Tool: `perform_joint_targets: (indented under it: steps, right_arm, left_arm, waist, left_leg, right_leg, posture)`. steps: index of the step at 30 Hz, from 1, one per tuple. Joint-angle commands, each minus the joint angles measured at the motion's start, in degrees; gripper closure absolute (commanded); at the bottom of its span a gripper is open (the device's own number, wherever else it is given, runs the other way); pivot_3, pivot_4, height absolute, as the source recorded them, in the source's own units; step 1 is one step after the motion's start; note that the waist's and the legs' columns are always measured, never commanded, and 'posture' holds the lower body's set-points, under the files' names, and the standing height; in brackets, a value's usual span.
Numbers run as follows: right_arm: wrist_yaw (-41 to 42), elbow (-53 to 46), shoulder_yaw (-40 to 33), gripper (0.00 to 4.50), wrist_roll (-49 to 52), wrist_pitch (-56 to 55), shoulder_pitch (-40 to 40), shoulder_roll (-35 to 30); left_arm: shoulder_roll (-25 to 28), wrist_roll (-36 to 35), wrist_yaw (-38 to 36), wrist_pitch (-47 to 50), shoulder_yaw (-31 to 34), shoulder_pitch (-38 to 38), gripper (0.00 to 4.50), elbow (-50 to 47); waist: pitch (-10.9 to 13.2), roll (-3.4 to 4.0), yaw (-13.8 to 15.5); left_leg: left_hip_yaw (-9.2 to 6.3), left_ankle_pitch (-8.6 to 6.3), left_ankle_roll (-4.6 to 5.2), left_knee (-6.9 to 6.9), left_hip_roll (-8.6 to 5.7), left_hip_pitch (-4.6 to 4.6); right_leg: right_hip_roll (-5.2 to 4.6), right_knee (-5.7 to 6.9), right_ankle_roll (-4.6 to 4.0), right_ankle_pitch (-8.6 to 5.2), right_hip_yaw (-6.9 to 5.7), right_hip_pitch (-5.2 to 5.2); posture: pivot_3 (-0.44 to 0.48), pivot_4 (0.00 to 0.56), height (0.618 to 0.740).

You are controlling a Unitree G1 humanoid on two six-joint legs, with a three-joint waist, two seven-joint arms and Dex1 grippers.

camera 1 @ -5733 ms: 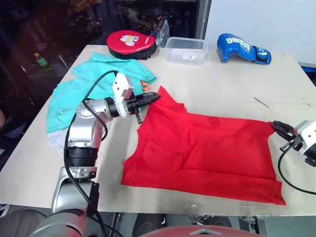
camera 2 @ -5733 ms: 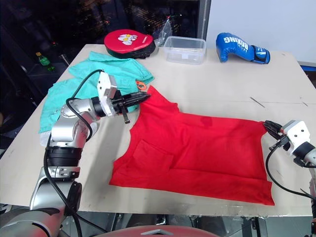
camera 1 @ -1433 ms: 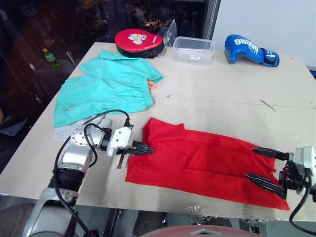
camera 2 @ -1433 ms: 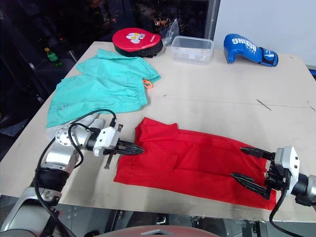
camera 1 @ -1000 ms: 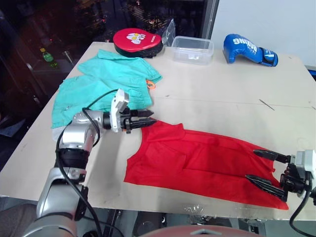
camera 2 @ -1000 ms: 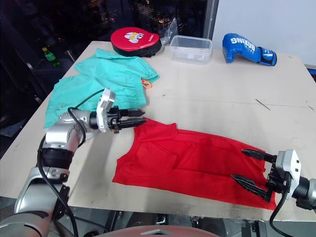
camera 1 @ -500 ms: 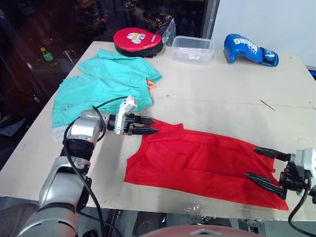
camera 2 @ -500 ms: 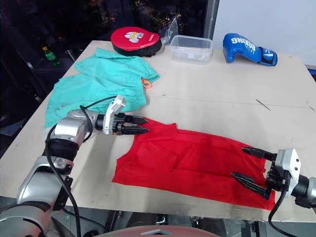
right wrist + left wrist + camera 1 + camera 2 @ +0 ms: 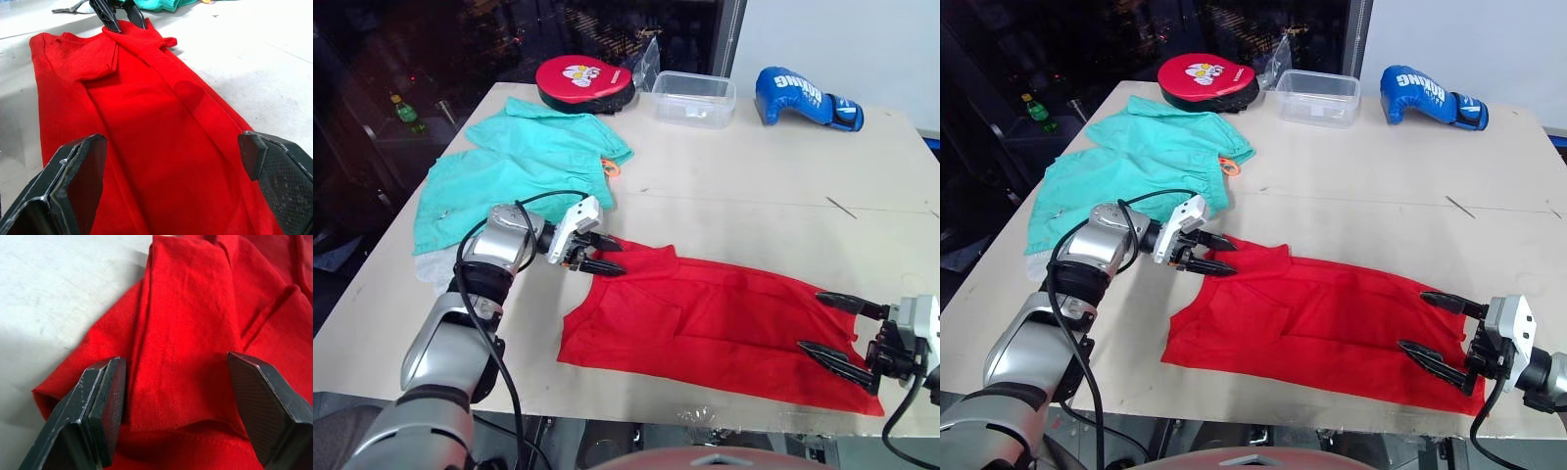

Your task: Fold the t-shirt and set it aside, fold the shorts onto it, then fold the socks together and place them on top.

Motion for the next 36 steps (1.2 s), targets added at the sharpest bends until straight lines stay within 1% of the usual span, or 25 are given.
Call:
perform_joint_targets:
  steps: [1,4,9,14,17,18,19,20,22,23,29,31,33,36]
  right_arm:
    - [0.3,-0.7,-1.2,0.00,0.3,-1.4,0.5,0.1]
    - [0.5,-0.5,-1.2,0.00,-0.2,-1.9,0.7,-0.1]
    - [0.3,-0.5,-1.2,0.00,-0.2,-2.2,1.0,-0.1]
    - [0.3,-0.8,-1.0,0.00,-0.2,-2.2,1.3,-0.1]
    - [0.2,-0.8,-1.0,0.00,-0.3,-2.2,1.3,-0.1]
    - [0.1,-0.8,-1.0,0.00,-0.3,-2.2,1.3,-0.1]
    - [0.1,-0.9,-1.0,0.00,-0.3,-2.2,1.4,-0.2]
    - [0.1,-0.9,-1.0,0.00,-0.3,-2.2,1.4,-0.2]
    - [0.1,-0.8,-1.1,0.00,-0.4,-2.2,1.4,-0.2]
    - [0.2,-0.8,-1.1,0.00,-0.4,-2.2,1.4,-0.2]
    - [0.1,-0.6,-1.1,0.00,-0.5,-2.4,1.4,-0.1]
    - [0.1,-0.6,-1.0,0.00,-0.5,-2.4,1.4,0.0]
    - [0.1,-0.5,-1.1,0.00,-0.5,-2.4,1.3,0.0]
    - [0.1,-0.4,-1.3,0.00,-0.5,-2.4,1.4,-0.1]
  left_arm:
    - [0.6,-0.8,-3.1,0.0,-1.8,-0.9,1.02,0.9]
    - [1.6,-2.5,-3.2,-0.7,-4.0,-1.1,1.02,0.8]
    - [1.0,-4.0,-3.2,-0.6,-4.3,-2.8,1.02,2.3]
    - [1.4,-6.4,-3.2,0.0,-6.3,-3.0,1.02,0.8]
    - [2.4,-8.4,-3.2,0.6,-8.4,-2.6,1.80,-0.7]
    - [2.6,-8.9,-3.2,0.8,-8.9,-2.5,2.36,-1.1]
    - [2.9,-9.3,-3.2,0.6,-9.4,-2.4,2.66,-1.2]
    - [3.0,-9.5,-3.2,0.4,-9.8,-2.4,3.25,-1.3]
    - [3.1,-9.5,-3.2,-0.2,-10.2,-2.5,4.10,-0.8]
    - [3.1,-9.5,-3.2,-0.7,-10.3,-2.6,4.44,-0.5]
    - [1.9,-8.8,-3.2,-4.1,-8.0,-3.3,4.44,2.0]
    - [1.3,-10.1,-3.2,-6.4,-6.7,-3.5,4.44,2.1]
    - [1.5,-11.8,-3.2,-8.5,-6.3,-3.3,4.44,0.5]
    - [4.0,-16.7,-3.2,-14.8,-8.7,-1.1,4.44,-6.3]
  waist:
    - [0.0,0.00,0.0]
    - [0.0,0.00,0.0]
    - [0.0,0.00,0.0]
    - [0.0,0.00,0.0]
    - [0.0,0.00,0.0]
    - [0.0,0.00,0.0]
    - [0.0,0.00,0.0]
    - [0.0,0.00,0.0]
    - [0.0,0.00,0.0]
    - [0.0,0.00,0.0]
    - [0.0,0.00,0.0]
    - [0.0,-0.01,0.0]
    - [0.0,-0.01,0.0]
    - [0.0,-0.01,0.0]
  left_leg:
    - [0.00,-0.01,0.01,0.00,0.00,0.00]
    - [0.00,-0.01,0.02,0.00,0.00,0.00]
    - [-0.01,-0.02,0.03,0.01,0.01,0.01]
    - [-0.03,-0.02,0.03,0.03,0.00,-0.03]
    - [-0.04,-0.02,0.03,0.05,0.00,-0.04]
    - [-0.04,-0.02,0.03,0.05,0.00,-0.04]
    - [-0.05,-0.02,0.03,0.05,0.01,-0.04]
    - [-0.05,-0.02,0.03,0.05,0.01,-0.04]
    - [-0.05,-0.02,0.03,0.05,0.01,-0.05]
    - [-0.05,-0.01,0.02,0.05,0.00,-0.05]
    - [-0.05,-0.01,0.01,0.06,0.00,-0.05]
    - [-0.05,-0.01,0.01,0.06,0.00,-0.05]
    - [-0.07,-0.01,0.01,0.07,0.00,-0.07]
    - [-0.08,0.04,-0.07,0.08,0.01,-0.09]
  right_leg:
    - [0.00,0.00,0.00,0.00,0.00,0.00]
    - [0.00,0.00,0.00,0.00,0.00,0.00]
    - [0.00,0.02,0.00,0.00,0.01,0.00]
    - [0.00,0.02,0.00,0.00,-0.01,0.00]
    - [0.00,0.02,0.00,0.00,-0.01,0.00]
    - [0.00,0.02,0.00,0.00,-0.01,0.00]
    - [0.00,0.03,0.00,0.00,-0.01,0.00]
    - [0.00,0.03,0.00,0.00,-0.02,-0.01]
    - [0.00,0.03,0.00,0.00,-0.02,-0.01]
    - [0.00,0.03,0.00,0.00,-0.02,-0.01]
    - [0.00,0.03,0.00,0.00,-0.02,-0.01]
    - [0.00,0.03,0.00,0.00,-0.03,-0.01]
    - [0.00,0.03,0.00,0.00,-0.04,-0.01]
    - [-0.01,0.03,0.00,0.00,-0.05,-0.01]
  posture:
    - [0.000,0.150,0.740]
    - [0.000,0.150,0.740]
    - [0.000,0.150,0.740]
    - [0.000,0.150,0.740]
    - [0.000,0.150,0.740]
    - [0.000,0.150,0.740]
    - [0.000,0.150,0.740]
    - [0.000,0.150,0.740]
    - [0.000,0.150,0.740]
    - [0.000,0.150,0.740]
    - [0.000,0.150,0.740]
    - [0.000,0.150,0.740]
    - [0.000,0.150,0.740]
    - [0.000,0.150,0.740]
